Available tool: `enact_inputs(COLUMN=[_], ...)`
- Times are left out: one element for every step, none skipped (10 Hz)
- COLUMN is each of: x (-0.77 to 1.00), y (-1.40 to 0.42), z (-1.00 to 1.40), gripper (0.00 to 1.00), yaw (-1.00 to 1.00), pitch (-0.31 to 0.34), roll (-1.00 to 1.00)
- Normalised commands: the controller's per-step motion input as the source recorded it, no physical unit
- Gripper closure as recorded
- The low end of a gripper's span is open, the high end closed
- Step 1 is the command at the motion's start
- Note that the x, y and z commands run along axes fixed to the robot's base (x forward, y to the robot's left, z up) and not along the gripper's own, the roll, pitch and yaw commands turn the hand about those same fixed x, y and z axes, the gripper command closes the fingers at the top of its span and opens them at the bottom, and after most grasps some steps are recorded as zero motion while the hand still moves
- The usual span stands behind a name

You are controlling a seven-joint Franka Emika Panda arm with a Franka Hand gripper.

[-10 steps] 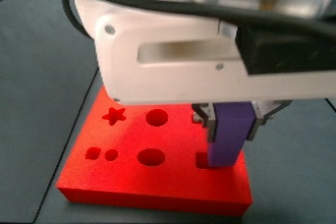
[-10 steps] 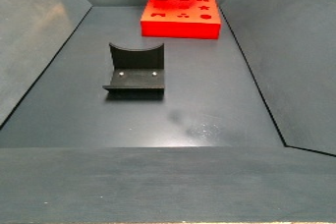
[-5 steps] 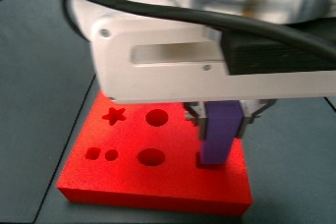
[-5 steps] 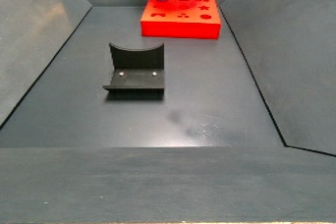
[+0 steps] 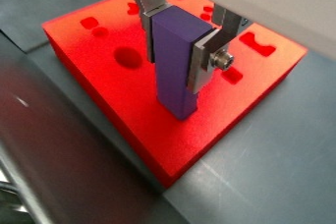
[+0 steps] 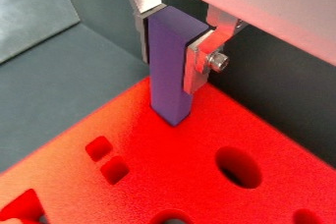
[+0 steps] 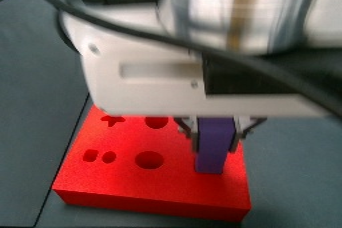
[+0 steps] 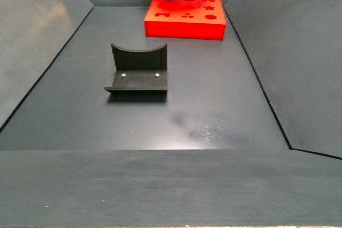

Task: Pick up the rectangle object. Move up. Move to above the board. Insert the rectangle object.
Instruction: Insert the rectangle object.

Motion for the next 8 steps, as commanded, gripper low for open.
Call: enact_inputs(x=[0.25, 0.17, 0.11, 0.0, -0.02, 0.0, 0.0, 0.0], y=[-0.06, 0.0, 0.0, 0.0, 0.0, 0.03, 0.0, 0.0], z=[-0.45, -0.42, -0.38, -0.39, -0.23, -0.12, -0.09, 0.0], gripper=[1.0, 1.0, 1.0, 1.0, 1.0, 1.0, 1.0, 1.0], yaw=[-0.09, -0.07, -0.11, -0.09, -0.03, -0.02, 0.0, 0.0], pitch=[0.074, 0.039, 0.023, -0.017, -0.096, -0.066, -0.046, 0.0], roll=[0.0, 0.01, 0.06, 0.0, -0.08, -0.09, -0.08, 0.0])
